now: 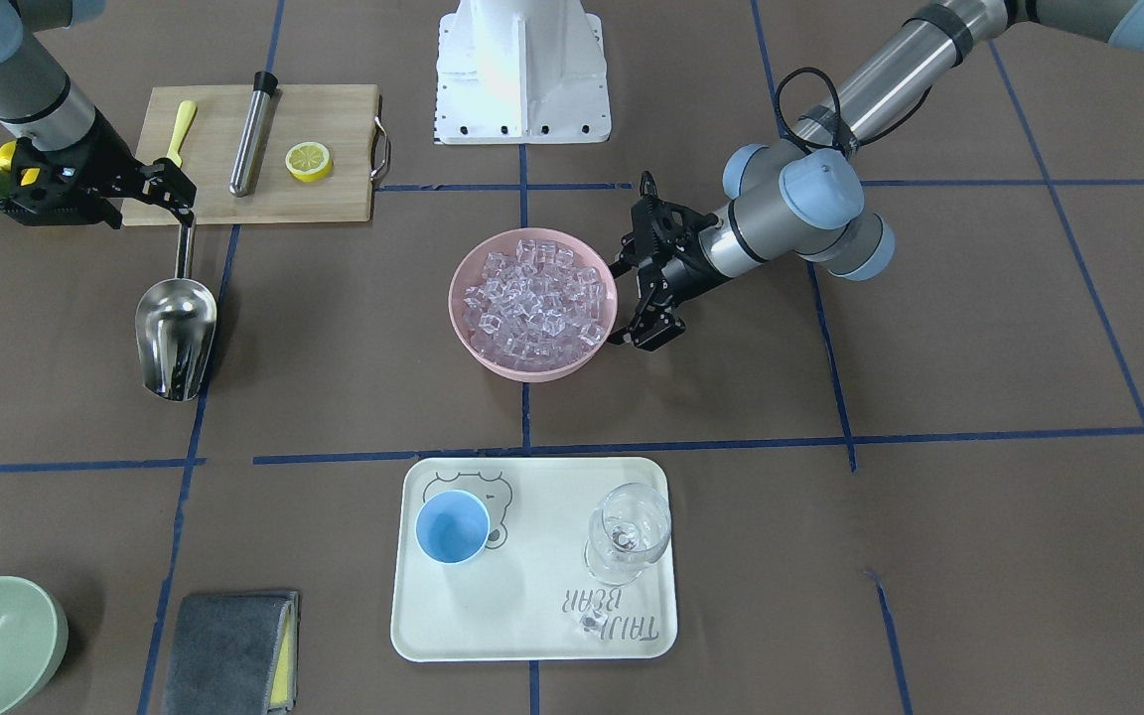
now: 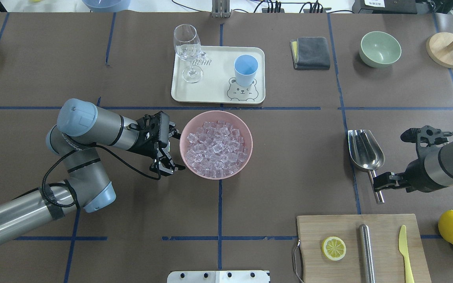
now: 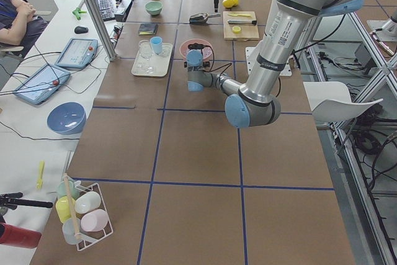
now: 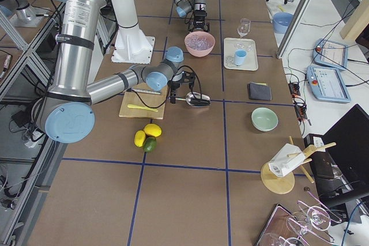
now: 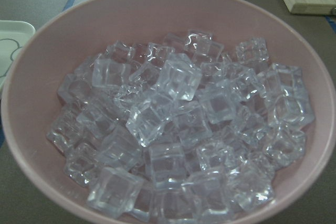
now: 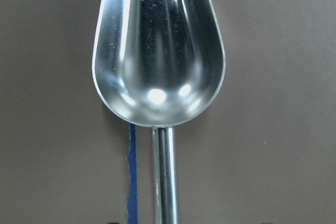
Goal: Put ice in cup with scoop
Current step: 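Lower the right gripper onto the metal scoop handle and grasp it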
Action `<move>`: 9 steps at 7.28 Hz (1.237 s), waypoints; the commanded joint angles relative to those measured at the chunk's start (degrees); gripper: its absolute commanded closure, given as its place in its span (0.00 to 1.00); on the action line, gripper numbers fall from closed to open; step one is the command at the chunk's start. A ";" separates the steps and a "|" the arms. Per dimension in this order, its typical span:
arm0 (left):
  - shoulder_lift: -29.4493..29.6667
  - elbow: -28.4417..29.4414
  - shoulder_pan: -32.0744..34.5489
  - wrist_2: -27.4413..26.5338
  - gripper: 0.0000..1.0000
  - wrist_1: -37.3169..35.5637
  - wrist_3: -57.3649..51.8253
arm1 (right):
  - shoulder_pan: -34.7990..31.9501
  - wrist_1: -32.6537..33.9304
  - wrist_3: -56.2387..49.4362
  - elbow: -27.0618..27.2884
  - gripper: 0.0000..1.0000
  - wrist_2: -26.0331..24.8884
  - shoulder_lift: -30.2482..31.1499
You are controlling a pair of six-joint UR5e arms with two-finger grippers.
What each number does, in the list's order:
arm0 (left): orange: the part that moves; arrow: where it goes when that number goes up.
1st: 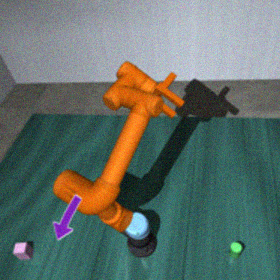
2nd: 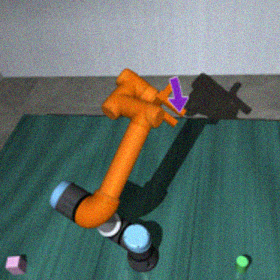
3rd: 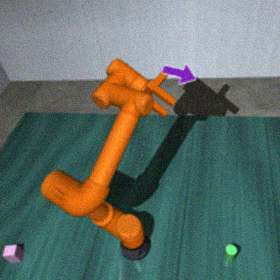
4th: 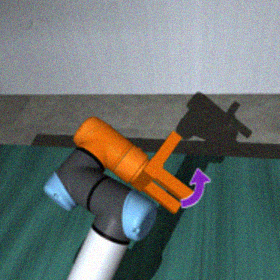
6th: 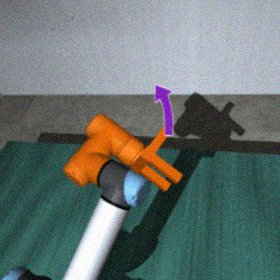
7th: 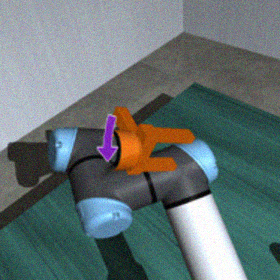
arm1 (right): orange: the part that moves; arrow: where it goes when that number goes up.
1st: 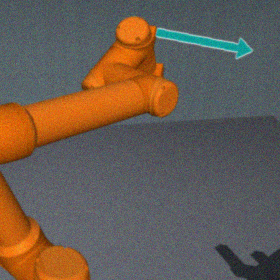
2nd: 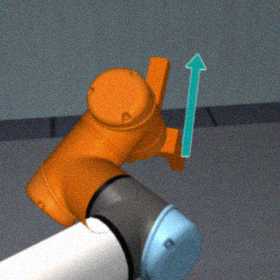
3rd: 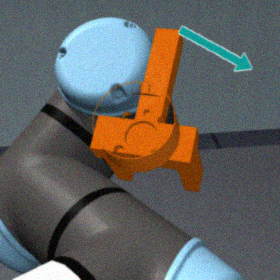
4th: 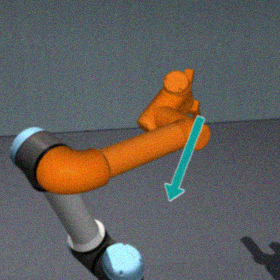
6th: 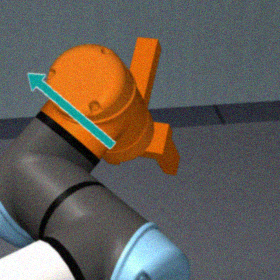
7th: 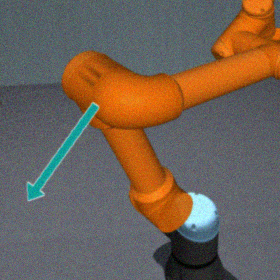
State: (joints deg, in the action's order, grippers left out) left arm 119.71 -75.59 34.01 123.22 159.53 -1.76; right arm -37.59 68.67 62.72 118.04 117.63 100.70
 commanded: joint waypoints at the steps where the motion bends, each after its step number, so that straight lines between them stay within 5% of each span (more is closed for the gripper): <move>1: 0.00 0.00 0.00 0.00 0.01 0.08 0.00 | 1.64 0.06 0.03 -2.45 0.12 -1.09 -2.96; 6: 0.00 0.00 0.00 0.00 0.01 0.17 0.00 | 3.75 0.23 -0.76 -4.57 0.39 -1.00 -3.50; 7: 0.00 0.00 0.00 0.00 0.01 0.17 0.00 | 3.75 0.23 -0.85 -4.57 0.55 -1.00 -3.49; 8: 0.00 0.00 0.09 0.00 0.01 0.17 0.00 | 3.67 0.32 -1.02 -4.49 0.90 -1.00 -3.23; 9: 0.00 0.00 0.09 0.00 0.01 0.26 0.00 | 3.58 0.32 -1.55 -4.40 1.00 -1.00 -3.23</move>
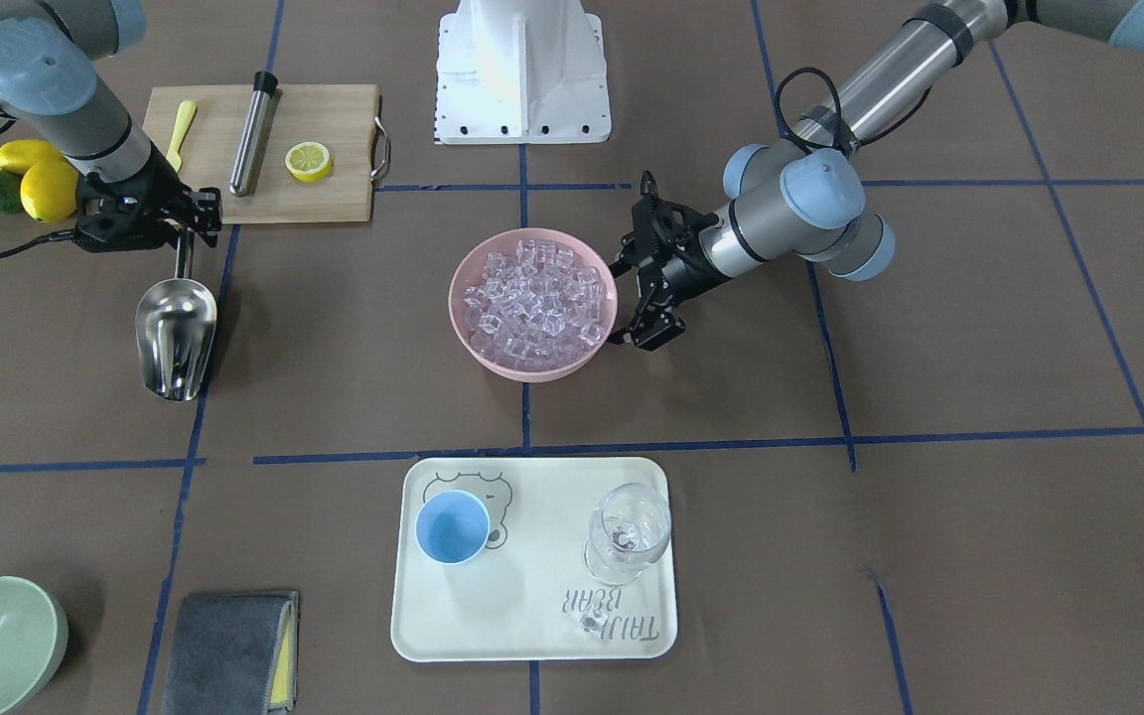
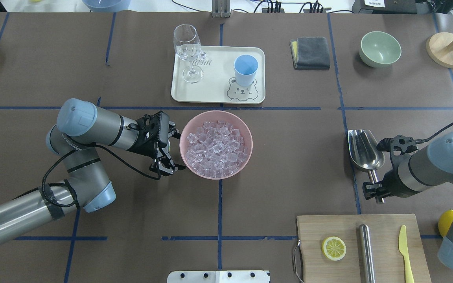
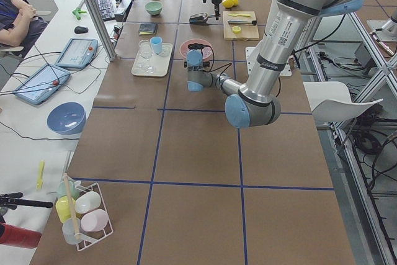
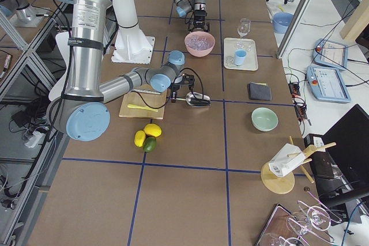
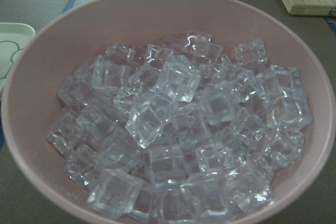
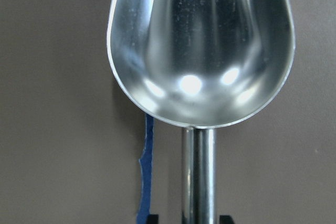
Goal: Put ice in cup with scoop
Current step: 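Lift the scoop with the right gripper and carry it over the ice bowl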
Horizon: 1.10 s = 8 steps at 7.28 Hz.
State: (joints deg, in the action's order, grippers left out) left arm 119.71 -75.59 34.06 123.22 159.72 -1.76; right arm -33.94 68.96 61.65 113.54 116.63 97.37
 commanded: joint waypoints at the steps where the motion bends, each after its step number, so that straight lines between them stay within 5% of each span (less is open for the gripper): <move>1: -0.09 0.00 0.04 0.00 0.01 0.06 0.00 | -0.33 0.21 -0.48 0.37 1.00 0.09 0.10; 5: -0.09 0.00 0.04 0.00 0.01 0.33 0.00 | -3.23 0.48 -6.23 4.05 1.00 0.18 0.01; 8: -0.09 0.00 0.04 0.00 0.01 0.33 0.00 | -8.31 0.56 -40.11 3.97 1.00 0.61 -2.69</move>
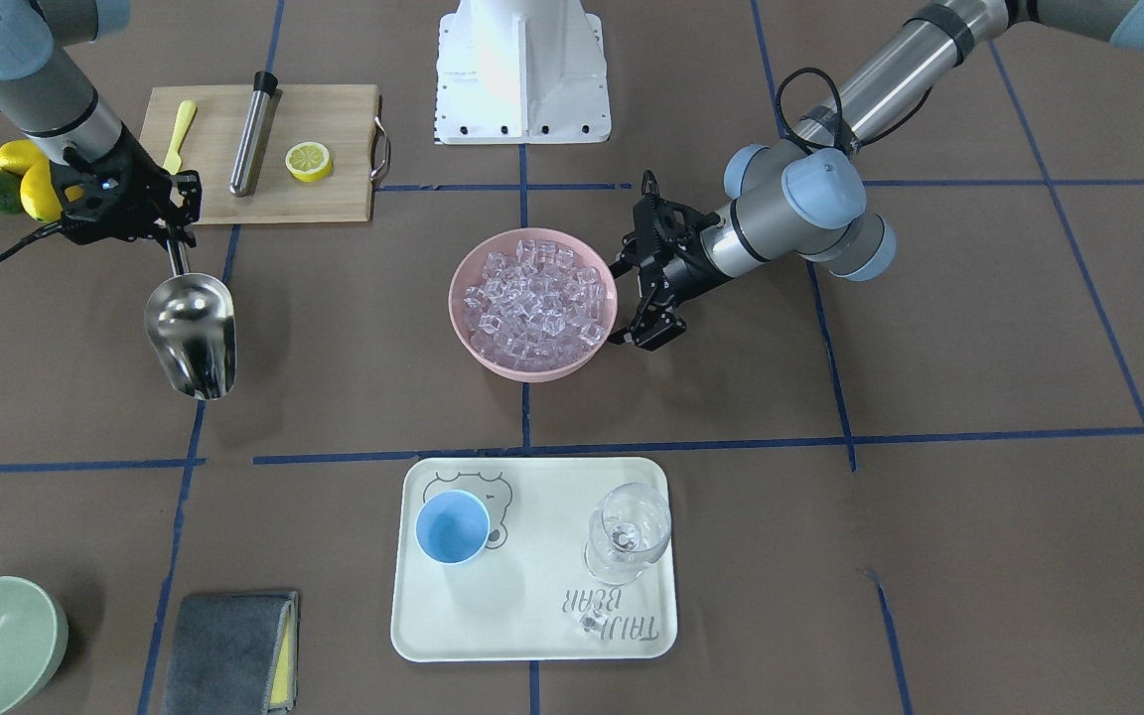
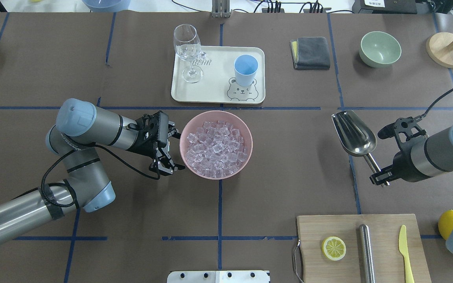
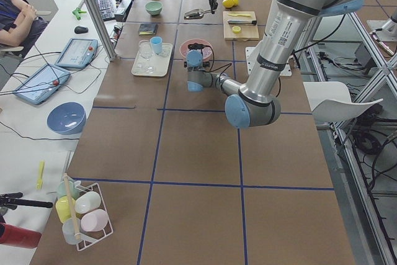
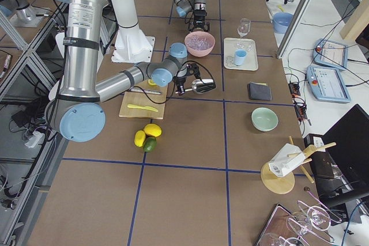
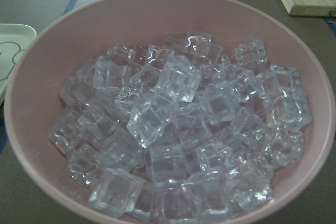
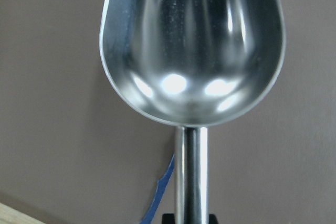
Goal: Put ice in cup with scoop
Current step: 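Lift the scoop with the right gripper and carry it over the ice bowl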
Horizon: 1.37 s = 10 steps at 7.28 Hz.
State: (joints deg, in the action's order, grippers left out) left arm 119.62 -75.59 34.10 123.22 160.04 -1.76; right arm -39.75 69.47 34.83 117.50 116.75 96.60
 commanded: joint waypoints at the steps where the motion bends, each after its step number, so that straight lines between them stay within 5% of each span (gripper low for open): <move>1: 0.00 0.00 0.00 0.00 0.01 0.10 0.00 | -3.13 5.36 -14.26 0.45 1.00 1.71 -2.11; 4: -0.09 0.00 0.09 0.00 0.01 0.10 0.00 | -1.21 32.64 -16.20 3.60 1.00 0.24 -18.75; 10: -0.18 0.00 0.09 0.00 0.01 0.10 0.09 | 7.91 76.09 -25.23 5.47 1.00 -11.95 -47.25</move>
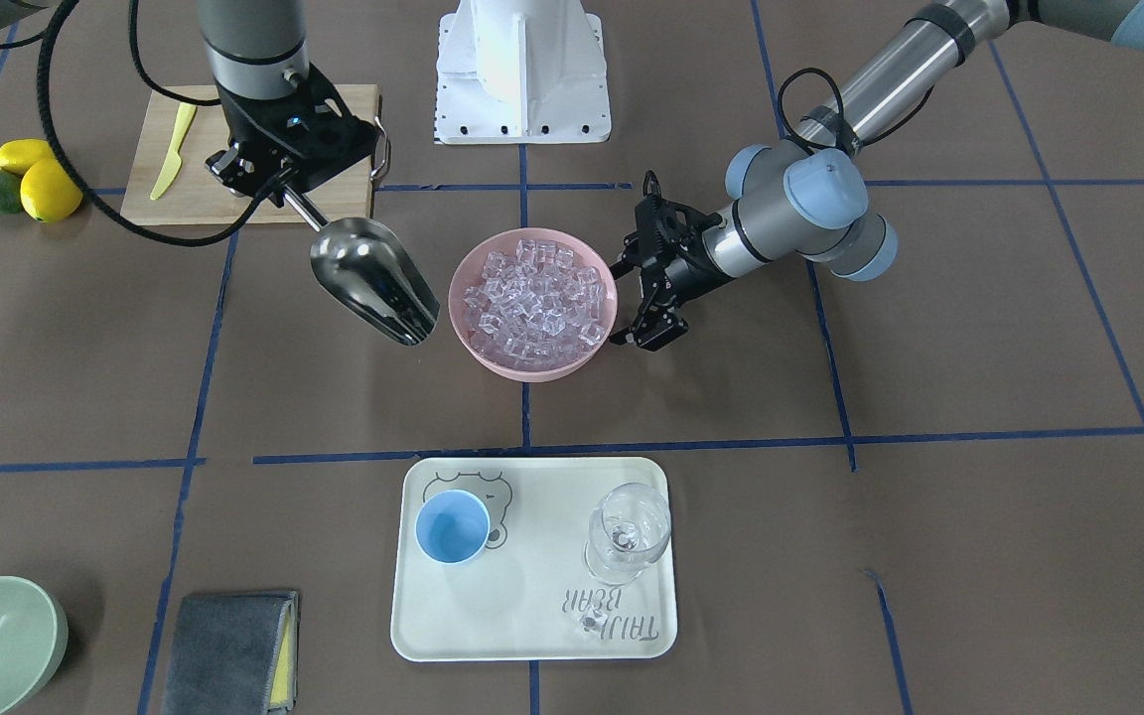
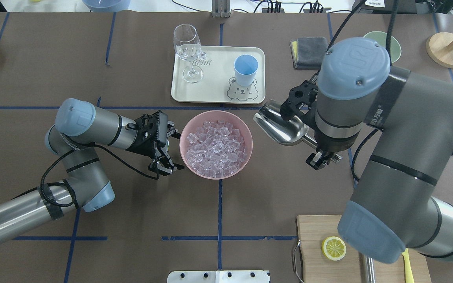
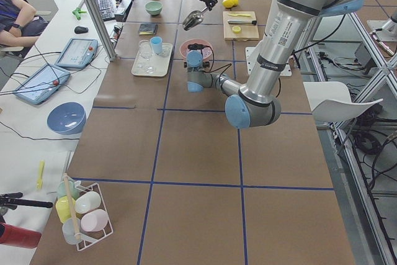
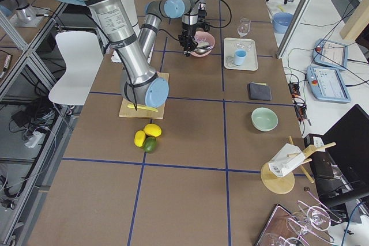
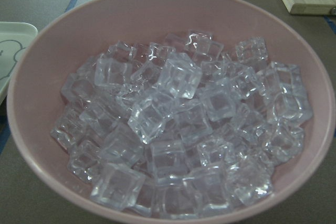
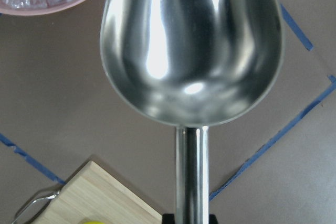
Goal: Put ice in cup with scoop
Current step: 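Lift the scoop with the right gripper and carry it over the ice bowl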
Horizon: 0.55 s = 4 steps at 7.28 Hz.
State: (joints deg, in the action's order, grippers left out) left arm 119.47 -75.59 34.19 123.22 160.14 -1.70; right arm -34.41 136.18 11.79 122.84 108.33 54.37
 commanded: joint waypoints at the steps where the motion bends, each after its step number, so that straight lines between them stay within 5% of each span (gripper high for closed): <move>1: -0.02 0.00 0.00 0.00 0.01 0.00 0.03 | 3.47 15.63 -3.69 -0.14 1.00 -4.52 -8.45; 4: -0.02 0.00 0.00 0.00 0.01 0.00 0.03 | 3.65 27.01 -12.54 -12.07 1.00 -5.41 -20.07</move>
State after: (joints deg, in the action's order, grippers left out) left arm 119.44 -75.59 34.19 123.22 160.14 -1.67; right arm -30.87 159.60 3.78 115.13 103.24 37.97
